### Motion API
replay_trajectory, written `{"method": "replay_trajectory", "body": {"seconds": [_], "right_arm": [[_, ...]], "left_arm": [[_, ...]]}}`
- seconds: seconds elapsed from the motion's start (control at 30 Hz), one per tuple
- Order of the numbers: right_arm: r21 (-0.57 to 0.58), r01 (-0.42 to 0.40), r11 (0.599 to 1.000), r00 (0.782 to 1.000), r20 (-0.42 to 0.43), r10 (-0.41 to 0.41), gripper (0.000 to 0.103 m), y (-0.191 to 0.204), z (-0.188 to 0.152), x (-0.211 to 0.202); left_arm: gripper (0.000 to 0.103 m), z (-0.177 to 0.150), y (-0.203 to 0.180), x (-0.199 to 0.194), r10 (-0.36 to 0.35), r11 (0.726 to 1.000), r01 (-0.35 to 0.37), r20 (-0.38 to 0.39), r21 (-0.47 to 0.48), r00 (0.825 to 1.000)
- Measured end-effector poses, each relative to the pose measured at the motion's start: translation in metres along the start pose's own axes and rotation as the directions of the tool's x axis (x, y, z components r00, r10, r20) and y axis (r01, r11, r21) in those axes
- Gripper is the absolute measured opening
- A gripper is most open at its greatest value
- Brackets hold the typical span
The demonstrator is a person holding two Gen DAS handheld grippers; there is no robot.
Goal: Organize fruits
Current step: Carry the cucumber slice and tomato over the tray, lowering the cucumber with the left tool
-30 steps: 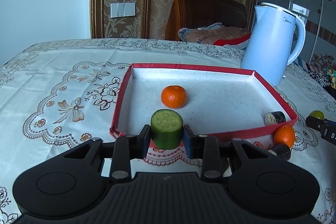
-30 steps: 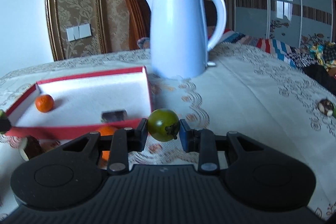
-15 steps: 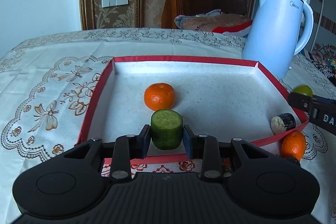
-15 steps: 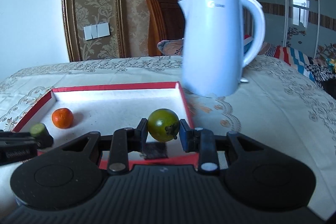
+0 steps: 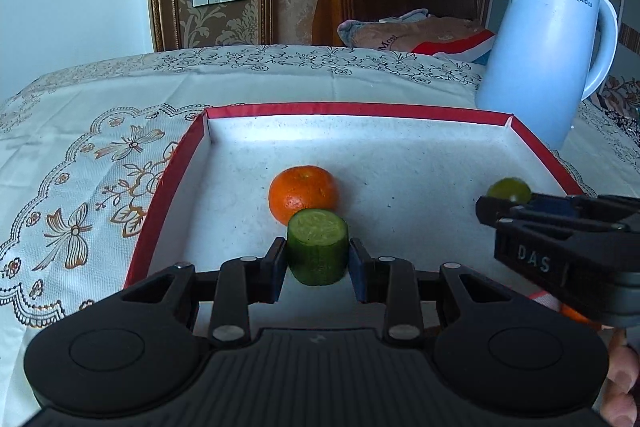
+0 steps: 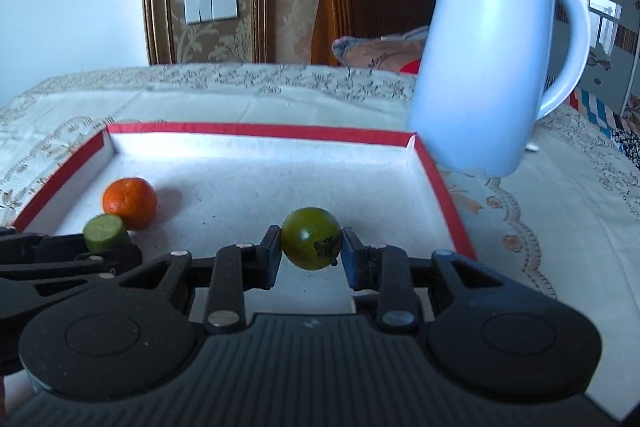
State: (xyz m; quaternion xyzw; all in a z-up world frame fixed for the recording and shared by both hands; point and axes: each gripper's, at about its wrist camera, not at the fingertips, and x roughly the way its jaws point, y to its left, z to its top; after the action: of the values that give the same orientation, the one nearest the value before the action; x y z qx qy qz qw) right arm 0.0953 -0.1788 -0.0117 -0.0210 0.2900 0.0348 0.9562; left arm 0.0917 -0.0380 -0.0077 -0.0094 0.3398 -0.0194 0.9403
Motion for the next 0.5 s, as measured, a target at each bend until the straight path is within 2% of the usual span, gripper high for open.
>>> {"method": "replay_trajectory", "body": {"seconds": [0.1,0.5], "right_arm": [[0.011,0.006,1.000,0.999,-0.039,-0.005,0.029,0.000,0.002,0.013],[0.052,0.043,0.998,0.998,-0.050,-0.040,0.029,-0.004,0.014,0.031]], "left_arm": [[0.032,0.004,0.001,0.005,0.011,1.000,-0.011,0.004,0.000,1.000],[0.033,0.011,0.009,0.020,0.043,0.999,-0.042,0.045,-0.020,0.998]]}}
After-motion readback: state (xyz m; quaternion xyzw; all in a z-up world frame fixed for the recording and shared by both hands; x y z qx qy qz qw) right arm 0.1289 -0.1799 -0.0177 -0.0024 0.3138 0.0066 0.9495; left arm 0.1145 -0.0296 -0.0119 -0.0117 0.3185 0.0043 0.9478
